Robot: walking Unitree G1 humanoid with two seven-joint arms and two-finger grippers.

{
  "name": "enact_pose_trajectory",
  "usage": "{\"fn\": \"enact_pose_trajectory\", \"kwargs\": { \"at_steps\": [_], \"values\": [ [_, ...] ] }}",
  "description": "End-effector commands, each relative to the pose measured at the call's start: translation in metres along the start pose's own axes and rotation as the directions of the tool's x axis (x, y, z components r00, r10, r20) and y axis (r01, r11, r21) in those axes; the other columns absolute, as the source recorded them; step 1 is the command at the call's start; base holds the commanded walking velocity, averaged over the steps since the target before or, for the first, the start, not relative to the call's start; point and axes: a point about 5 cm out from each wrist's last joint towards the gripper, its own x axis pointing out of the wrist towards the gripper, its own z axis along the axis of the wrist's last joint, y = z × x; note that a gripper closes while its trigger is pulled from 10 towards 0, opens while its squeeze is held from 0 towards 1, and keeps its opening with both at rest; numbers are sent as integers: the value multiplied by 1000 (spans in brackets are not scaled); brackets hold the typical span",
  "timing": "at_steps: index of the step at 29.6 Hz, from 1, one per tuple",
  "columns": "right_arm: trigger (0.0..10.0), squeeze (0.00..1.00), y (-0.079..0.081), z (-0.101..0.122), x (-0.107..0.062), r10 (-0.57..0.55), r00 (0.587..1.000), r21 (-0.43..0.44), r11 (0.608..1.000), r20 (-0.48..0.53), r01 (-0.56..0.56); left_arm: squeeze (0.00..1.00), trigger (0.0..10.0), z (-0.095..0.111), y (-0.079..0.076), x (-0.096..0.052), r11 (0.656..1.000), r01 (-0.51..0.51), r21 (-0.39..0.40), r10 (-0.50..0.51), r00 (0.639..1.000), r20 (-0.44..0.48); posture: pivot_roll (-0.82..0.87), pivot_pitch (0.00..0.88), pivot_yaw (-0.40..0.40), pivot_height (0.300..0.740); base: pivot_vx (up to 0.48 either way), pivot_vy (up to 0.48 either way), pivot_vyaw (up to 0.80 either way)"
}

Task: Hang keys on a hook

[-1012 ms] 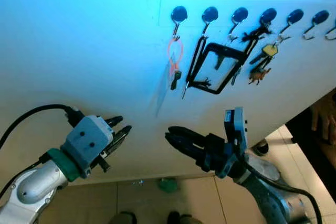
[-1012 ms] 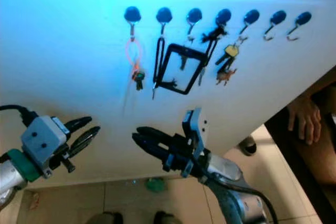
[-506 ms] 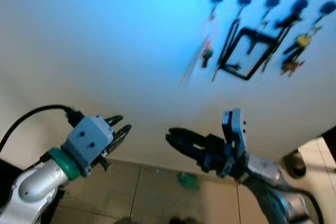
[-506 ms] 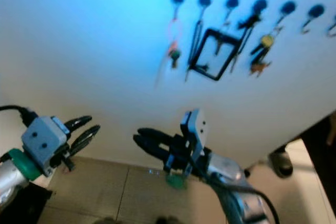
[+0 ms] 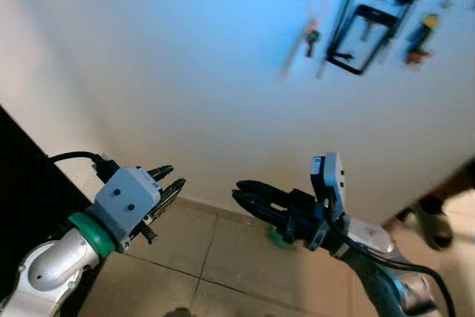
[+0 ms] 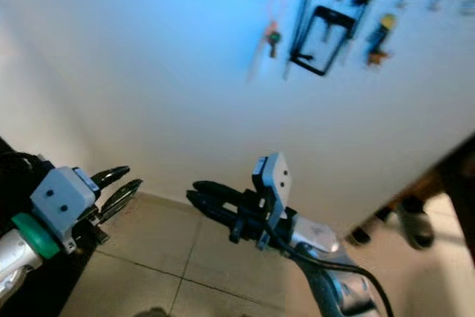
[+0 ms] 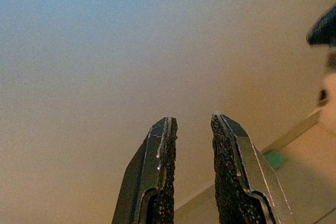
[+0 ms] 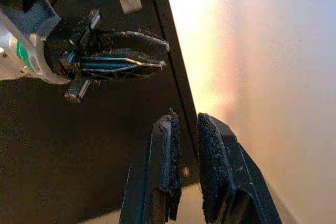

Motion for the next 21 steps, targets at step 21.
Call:
{"fn": "enact_pose_trajectory", "kwargs": {
  "at_steps": [21],
  "values": [
    [10000,0,0,-6,3,-17,1000,13,1000,-3,17,0,10000,-9,-6,6,999,19,-28,-19,1000,-20,88,45,34,740,-327,0,0]
  ]
}}
